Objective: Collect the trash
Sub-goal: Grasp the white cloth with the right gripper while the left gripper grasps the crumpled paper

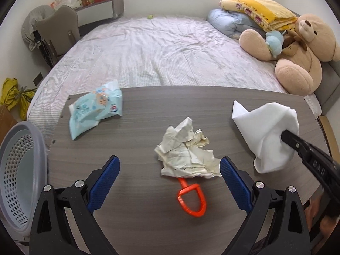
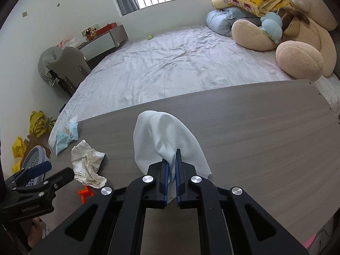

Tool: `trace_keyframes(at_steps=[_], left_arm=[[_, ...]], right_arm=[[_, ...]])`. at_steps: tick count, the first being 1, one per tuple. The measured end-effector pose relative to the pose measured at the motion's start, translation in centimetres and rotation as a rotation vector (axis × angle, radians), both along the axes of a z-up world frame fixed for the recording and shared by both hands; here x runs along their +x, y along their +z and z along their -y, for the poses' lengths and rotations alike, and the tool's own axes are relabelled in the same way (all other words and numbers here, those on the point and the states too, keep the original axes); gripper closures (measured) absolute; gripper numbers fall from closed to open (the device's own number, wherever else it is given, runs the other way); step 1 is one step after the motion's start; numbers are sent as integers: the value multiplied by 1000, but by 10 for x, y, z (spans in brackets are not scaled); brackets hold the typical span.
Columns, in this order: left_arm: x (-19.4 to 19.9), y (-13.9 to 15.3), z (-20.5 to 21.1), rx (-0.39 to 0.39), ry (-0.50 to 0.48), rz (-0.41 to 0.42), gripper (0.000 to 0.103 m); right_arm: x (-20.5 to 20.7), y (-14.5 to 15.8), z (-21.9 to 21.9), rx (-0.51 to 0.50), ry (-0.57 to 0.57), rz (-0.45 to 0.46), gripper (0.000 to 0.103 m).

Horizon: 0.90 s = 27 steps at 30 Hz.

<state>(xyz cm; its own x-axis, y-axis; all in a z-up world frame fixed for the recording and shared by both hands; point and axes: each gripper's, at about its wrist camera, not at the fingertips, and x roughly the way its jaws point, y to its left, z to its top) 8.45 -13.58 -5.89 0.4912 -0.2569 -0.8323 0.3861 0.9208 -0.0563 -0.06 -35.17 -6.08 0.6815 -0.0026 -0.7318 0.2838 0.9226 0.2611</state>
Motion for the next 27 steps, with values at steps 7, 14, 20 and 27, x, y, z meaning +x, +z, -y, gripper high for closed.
trace_keyframes(at_steps=[7, 14, 20, 27], left_arm=[[12, -18, 23, 49, 1, -20, 10], [16, -31, 31, 70, -3, -55, 38], [9, -25, 30, 51, -25, -38, 60], [3, 1, 20, 31, -12, 33, 64]], right_arm=[[-12, -9, 6, 30, -9, 2, 97], [-13, -19, -2, 56, 17, -9, 97], [-13, -21, -6, 58, 34, -11, 97], [-15, -14, -10, 48, 48, 1, 97]])
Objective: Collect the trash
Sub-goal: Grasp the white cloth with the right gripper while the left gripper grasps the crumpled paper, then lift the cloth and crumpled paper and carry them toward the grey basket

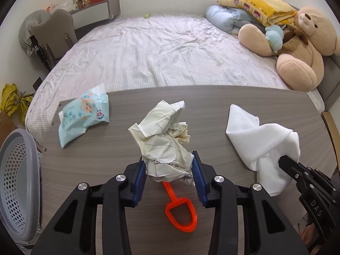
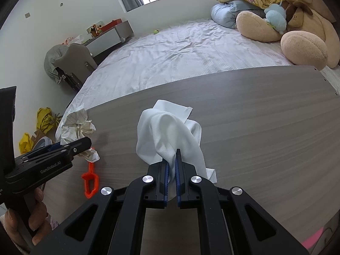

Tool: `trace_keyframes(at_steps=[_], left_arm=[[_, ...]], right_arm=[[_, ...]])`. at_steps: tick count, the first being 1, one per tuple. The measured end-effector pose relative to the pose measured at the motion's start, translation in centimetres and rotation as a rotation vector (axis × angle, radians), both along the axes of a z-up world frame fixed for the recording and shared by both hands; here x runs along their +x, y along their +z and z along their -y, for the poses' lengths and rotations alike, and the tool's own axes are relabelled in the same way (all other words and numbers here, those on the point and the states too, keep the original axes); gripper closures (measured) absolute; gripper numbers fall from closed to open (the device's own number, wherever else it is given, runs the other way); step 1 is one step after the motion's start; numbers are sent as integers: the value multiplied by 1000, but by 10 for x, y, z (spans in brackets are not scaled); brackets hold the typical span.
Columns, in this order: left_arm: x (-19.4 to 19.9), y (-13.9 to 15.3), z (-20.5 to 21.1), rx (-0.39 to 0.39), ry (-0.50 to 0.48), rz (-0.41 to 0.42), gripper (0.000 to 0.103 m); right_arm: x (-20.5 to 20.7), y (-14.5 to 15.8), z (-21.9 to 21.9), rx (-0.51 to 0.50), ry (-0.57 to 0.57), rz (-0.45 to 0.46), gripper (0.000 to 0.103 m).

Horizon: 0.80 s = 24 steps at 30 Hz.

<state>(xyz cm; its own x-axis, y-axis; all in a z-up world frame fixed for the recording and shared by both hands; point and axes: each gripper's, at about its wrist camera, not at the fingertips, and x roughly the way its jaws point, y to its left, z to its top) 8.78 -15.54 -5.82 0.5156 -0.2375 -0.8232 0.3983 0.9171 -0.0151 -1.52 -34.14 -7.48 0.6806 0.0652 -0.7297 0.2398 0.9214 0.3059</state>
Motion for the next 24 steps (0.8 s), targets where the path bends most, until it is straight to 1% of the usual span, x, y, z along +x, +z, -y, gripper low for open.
trace_keyframes(at_steps=[4, 7, 10, 18, 24], left_arm=[[-10, 16, -12, 25, 24, 57, 64], [-15, 23, -25, 14, 34, 58, 64], [-23, 31, -40, 17, 54, 83, 64], [-35, 51, -83, -13, 98, 127, 64], [-33, 64, -127, -17, 171, 148, 64]], right_arm=[[-3, 12, -6, -16, 9, 22, 97], [-2, 23, -14, -31, 25, 37, 97], [-2, 37, -26, -47, 44, 60, 97], [10, 85, -68, -90, 121, 139, 97], [28, 126, -107, -116, 198, 217, 97]])
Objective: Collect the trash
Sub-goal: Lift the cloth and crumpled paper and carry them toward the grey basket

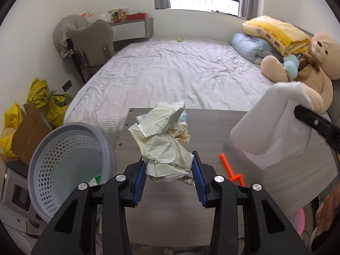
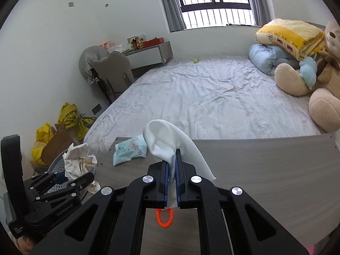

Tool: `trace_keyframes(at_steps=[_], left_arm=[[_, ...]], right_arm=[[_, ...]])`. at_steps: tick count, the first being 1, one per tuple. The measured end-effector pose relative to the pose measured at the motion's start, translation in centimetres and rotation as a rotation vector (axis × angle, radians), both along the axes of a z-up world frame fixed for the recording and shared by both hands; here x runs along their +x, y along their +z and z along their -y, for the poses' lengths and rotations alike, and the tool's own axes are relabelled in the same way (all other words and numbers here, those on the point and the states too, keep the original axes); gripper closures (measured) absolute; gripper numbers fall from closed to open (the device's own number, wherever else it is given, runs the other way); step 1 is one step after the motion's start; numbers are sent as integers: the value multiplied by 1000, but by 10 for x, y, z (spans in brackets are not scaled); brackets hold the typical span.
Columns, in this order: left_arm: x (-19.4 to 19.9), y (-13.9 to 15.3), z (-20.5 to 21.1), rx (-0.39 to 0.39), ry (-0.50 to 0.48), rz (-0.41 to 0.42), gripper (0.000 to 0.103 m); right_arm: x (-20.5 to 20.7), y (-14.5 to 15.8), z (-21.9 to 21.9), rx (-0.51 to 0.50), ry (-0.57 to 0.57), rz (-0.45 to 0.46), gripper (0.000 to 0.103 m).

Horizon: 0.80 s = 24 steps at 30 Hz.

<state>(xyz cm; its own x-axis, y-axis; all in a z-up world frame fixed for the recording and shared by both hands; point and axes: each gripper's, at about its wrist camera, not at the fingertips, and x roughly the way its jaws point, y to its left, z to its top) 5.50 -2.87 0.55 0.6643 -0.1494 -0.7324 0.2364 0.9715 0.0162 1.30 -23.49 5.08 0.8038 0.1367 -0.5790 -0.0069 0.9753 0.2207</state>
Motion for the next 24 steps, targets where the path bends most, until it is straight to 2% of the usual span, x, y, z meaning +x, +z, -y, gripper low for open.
trace_keyframes(at_steps=[5, 11, 24], left_arm=[[7, 7, -42, -5, 83, 11, 64], [14, 10, -101, 3, 192, 18, 64], [27, -5, -209, 37, 378, -16, 64]], right_arm=[[20, 22, -45, -8, 91, 38, 97], [47, 28, -110, -4, 224, 48, 97], [88, -6, -243, 12, 473, -35, 97]])
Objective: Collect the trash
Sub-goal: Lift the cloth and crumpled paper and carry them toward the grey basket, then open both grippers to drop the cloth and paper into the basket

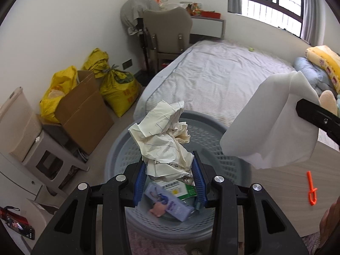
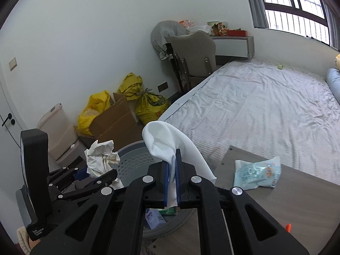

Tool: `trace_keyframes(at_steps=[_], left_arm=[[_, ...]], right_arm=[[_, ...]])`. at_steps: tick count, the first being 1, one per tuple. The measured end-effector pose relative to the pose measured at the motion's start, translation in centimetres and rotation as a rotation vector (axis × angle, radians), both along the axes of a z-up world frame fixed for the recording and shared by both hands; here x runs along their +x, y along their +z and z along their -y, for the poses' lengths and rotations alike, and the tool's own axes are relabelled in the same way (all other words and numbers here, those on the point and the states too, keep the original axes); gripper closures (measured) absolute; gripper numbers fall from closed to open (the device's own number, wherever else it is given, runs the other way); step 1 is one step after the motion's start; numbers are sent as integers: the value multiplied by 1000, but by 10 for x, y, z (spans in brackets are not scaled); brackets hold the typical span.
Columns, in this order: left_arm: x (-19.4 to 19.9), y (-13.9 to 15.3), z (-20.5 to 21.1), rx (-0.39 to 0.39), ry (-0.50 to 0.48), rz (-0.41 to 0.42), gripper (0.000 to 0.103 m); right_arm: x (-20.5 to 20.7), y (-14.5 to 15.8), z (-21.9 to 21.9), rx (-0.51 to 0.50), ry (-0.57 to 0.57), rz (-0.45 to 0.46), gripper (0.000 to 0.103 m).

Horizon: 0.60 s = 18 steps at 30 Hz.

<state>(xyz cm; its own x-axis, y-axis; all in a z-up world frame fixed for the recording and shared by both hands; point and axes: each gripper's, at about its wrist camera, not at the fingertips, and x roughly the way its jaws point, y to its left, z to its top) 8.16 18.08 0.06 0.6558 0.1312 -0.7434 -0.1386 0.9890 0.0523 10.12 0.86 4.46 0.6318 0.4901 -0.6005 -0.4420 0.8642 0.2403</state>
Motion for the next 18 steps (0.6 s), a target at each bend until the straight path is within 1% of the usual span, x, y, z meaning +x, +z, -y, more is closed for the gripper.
trace_keyframes(at_steps=[4, 8, 18], left_arm=[[4, -10, -19, -7, 22, -23, 64], [10, -23, -32, -14, 33, -48, 64], [23, -54, -44, -26, 31, -123, 62]], right_arm=[[8, -14, -26, -16, 40, -32, 97], [14, -30, -41, -39, 61, -67, 97], [36, -84, -58, -95, 87, -196, 97]])
